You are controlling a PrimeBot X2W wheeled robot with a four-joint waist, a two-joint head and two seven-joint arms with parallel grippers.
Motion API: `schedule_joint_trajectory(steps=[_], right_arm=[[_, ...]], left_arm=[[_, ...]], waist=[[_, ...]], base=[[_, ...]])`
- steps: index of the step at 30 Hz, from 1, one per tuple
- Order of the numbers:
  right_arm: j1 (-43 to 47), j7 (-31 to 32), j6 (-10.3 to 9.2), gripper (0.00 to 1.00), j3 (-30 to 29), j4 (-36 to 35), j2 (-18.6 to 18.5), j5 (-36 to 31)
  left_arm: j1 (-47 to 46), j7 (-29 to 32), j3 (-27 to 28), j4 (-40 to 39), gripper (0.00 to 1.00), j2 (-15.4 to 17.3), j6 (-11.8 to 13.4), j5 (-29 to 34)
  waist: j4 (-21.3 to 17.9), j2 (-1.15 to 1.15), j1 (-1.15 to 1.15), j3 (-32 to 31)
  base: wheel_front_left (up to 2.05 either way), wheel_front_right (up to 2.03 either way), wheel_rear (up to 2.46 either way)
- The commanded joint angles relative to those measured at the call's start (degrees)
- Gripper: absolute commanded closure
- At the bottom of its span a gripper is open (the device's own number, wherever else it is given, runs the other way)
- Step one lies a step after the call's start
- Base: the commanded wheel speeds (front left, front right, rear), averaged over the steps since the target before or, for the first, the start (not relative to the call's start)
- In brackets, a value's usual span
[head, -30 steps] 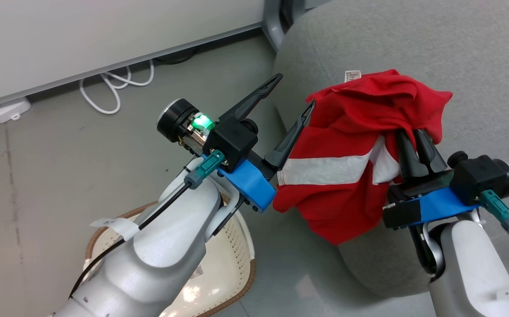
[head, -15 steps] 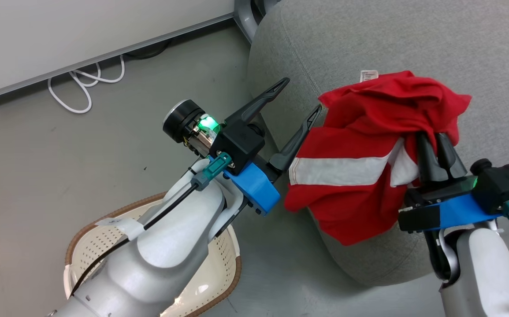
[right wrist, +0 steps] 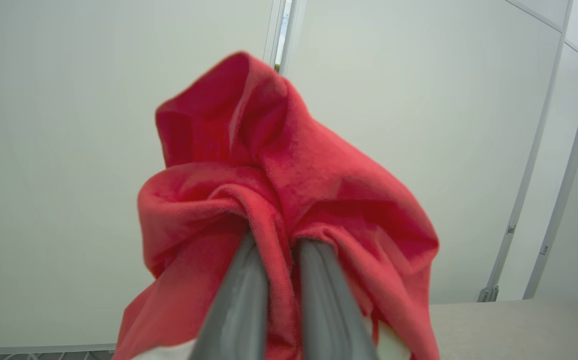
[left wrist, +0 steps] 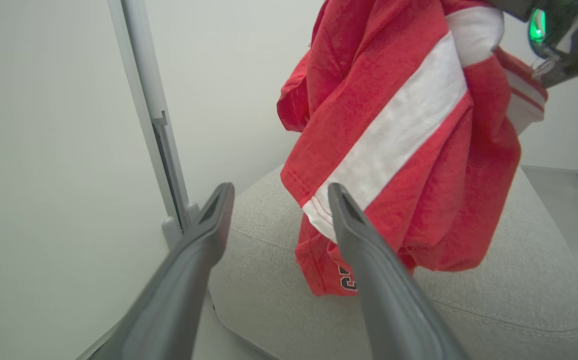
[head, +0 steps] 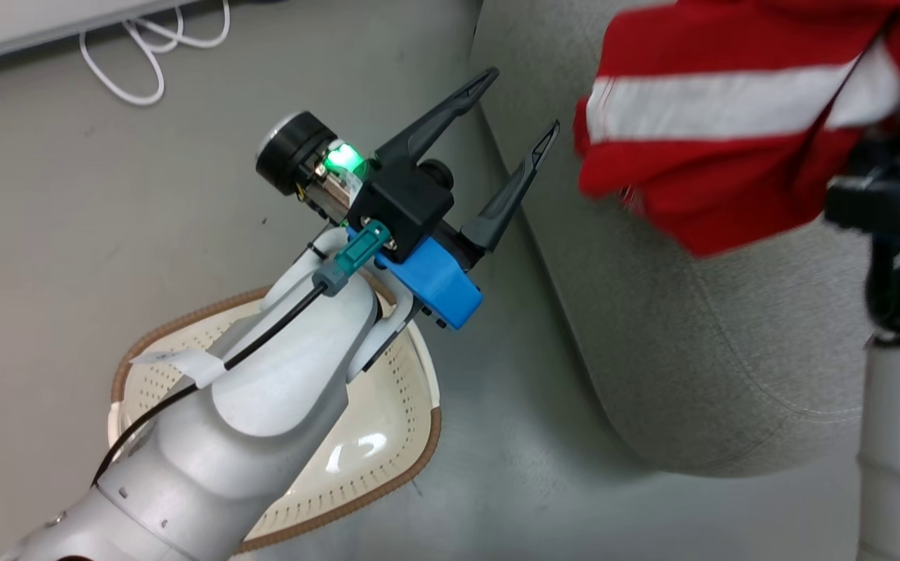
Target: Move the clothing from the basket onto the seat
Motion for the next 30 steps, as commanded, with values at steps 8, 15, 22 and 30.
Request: schedule_joint_trajectory(steps=[8,15,22,30], right_arm=[[-13.91,-0.24,0.03,1.0,-7.82,-1.26,-5.2,-1.51],[-22.41,-0.23,0.02,1.0,-13.16,1.13,-11.84,-2.17],[-26.7,-0.22,0.02,1.0,-17.53,9.17,-17.43,-1.86],[-26.06,-0.23,0.02,1.0,-18.94,20.92,-19.82,-2.79]], left_arm=[[-4.54,1.09,-0.16,-2.13,0.0,1.05,0.54,1.59],[-7.24,1.61,-0.45,-3.18,0.0,1.55,0.74,2.51],[-8.59,1.48,-0.99,-3.65,0.0,1.39,0.95,3.0],[-9.47,1.17,-1.3,-3.73,0.0,1.94,1.1,3.07]], waist=[[4.0,0.0,0.0,10.58],[5.64,0.0,0.0,16.66],[7.25,0.0,0.0,20.45],[8.08,0.0,0.0,22.17]], base=[[0.0,0.0,0.0],[0.0,0.0,0.0],[0.0,0.0,0.0],[0.0,0.0,0.0]])
